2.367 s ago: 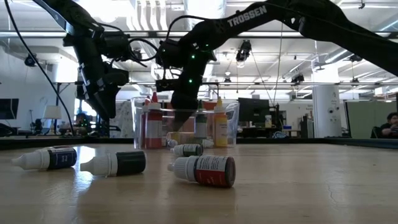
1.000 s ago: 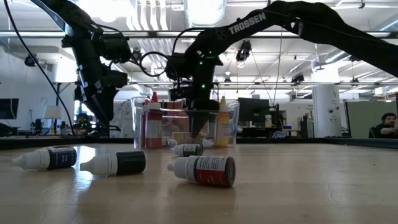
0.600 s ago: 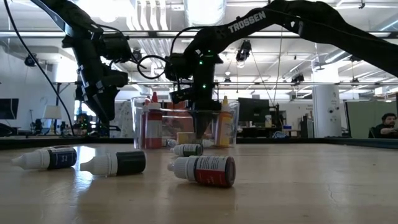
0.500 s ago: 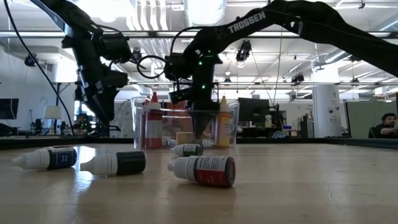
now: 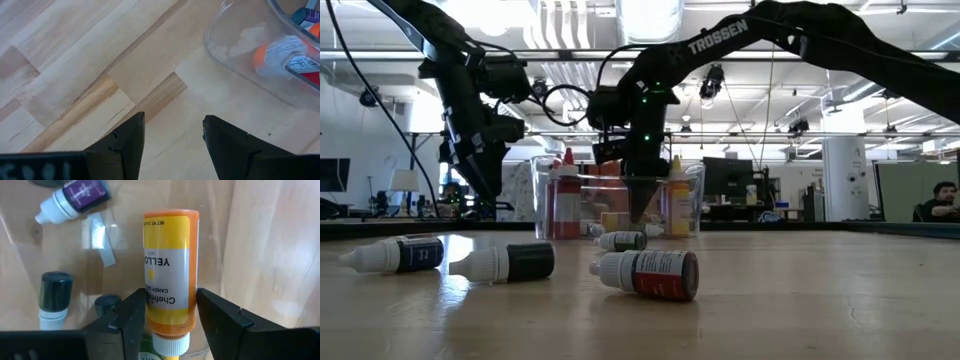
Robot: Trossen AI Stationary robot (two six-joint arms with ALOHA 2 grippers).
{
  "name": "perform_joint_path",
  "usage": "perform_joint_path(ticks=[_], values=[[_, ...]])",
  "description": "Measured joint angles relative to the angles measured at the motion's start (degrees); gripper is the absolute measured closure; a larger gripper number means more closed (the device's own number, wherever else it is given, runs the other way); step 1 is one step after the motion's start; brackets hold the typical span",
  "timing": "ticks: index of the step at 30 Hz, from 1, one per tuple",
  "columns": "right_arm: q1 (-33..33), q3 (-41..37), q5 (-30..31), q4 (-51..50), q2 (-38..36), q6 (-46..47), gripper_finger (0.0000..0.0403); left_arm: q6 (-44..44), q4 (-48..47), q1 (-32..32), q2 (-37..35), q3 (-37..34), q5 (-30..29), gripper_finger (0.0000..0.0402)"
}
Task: Pick & Place food coloring
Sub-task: Remove the top large yellow food coloring bottle from the transparent bin
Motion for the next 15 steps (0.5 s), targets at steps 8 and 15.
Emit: perform_joint_path(ticks=[8, 15], values=[[0.3, -0.4, 3.6, 0.5, 0.0, 2.1, 0.0188, 0.7, 0.1, 0.2, 0.0, 0.0, -0.2, 0.0227], [0.4, -1.7, 6.2, 0.5, 0.0, 3.1, 0.0184, 0.7, 0.3, 0.2, 0.0, 0.0, -0.4, 0.0227]])
